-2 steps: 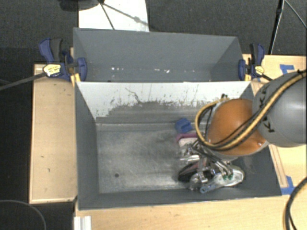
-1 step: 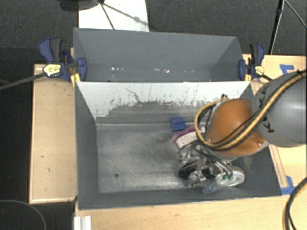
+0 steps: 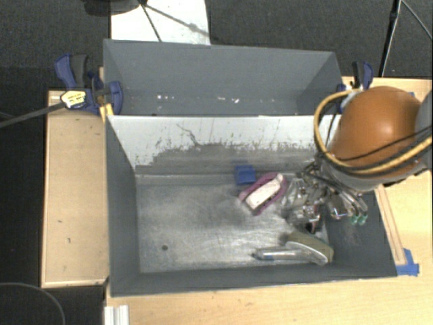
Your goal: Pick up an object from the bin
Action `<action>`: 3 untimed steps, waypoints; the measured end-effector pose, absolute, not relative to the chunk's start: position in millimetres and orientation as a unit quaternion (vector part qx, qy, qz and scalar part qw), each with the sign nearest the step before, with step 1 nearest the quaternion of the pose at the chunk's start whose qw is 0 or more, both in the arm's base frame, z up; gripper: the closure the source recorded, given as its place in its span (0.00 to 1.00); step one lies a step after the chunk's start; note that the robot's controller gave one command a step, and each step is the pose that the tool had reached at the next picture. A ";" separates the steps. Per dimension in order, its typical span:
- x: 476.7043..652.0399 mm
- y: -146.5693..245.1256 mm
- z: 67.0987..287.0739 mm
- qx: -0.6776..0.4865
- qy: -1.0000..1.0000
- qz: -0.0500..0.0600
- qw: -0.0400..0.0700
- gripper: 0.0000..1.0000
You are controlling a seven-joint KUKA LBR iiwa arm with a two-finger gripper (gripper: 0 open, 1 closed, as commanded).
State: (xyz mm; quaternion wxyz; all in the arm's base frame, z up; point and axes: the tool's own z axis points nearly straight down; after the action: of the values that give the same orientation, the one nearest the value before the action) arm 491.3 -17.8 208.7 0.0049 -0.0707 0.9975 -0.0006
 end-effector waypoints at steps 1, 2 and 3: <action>489.7 -17.2 205.1 -0.070 0.998 0.000 0.001 0.00; 529.3 -33.0 309.1 -0.301 0.954 -0.001 0.004 0.00; 566.4 12.4 99.1 -0.319 0.948 0.002 -0.001 0.00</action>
Offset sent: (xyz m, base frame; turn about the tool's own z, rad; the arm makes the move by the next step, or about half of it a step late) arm 0.0000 0.0000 0.0000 0.0000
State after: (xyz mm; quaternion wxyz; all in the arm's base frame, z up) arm 566.4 12.4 99.1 -0.0014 -0.3188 0.9478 0.0018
